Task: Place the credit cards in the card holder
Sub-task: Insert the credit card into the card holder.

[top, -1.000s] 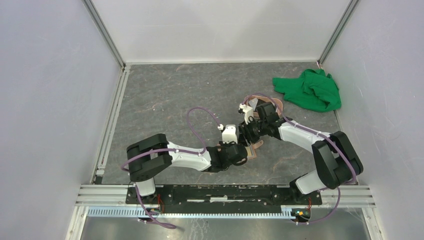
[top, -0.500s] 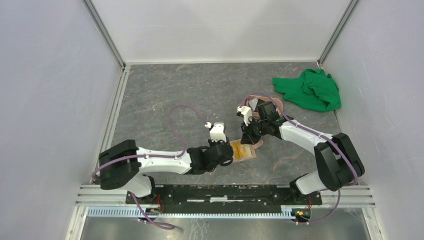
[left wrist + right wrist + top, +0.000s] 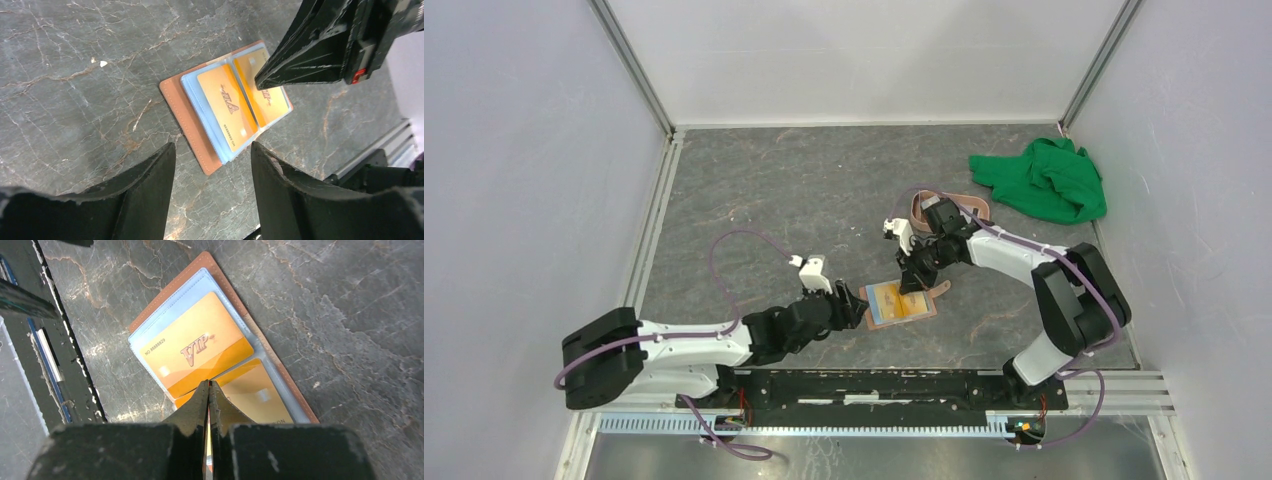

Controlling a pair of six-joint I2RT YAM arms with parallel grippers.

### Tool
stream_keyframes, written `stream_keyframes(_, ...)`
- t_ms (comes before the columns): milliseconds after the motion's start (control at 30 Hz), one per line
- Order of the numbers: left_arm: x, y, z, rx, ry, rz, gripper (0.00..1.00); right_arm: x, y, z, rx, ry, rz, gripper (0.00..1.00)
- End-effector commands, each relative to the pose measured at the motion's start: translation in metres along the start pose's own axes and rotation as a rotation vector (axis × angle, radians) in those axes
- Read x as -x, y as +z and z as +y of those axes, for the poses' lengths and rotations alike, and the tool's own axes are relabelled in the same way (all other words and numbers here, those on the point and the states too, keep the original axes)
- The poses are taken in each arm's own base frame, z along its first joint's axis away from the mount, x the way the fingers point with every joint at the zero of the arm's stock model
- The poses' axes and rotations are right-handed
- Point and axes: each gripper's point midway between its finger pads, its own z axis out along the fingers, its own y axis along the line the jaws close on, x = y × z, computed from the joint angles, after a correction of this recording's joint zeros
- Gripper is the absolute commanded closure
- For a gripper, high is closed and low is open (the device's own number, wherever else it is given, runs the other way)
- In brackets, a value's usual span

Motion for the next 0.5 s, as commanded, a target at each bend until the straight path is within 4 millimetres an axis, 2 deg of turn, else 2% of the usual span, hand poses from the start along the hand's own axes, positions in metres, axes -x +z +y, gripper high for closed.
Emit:
stream_keyframes(0,0.024,-0.005,-0.026,-0.171,-0.129,-0.067,0.35,0.011,0.002,0.005,0.049,-0.037,-0.012,0.95)
stream_keyframes(367,0.026,0.002,-0.033,-0.266,-0.203,-0.040,0.36,0.005,0.017,0.006,0.072,-0.008,0.036,0.95)
stream_keyframes(467,0.020,0.005,-0.035,-0.283,-0.213,-0.018,0.42,0.002,0.021,0.006,0.070,-0.006,0.053,0.95)
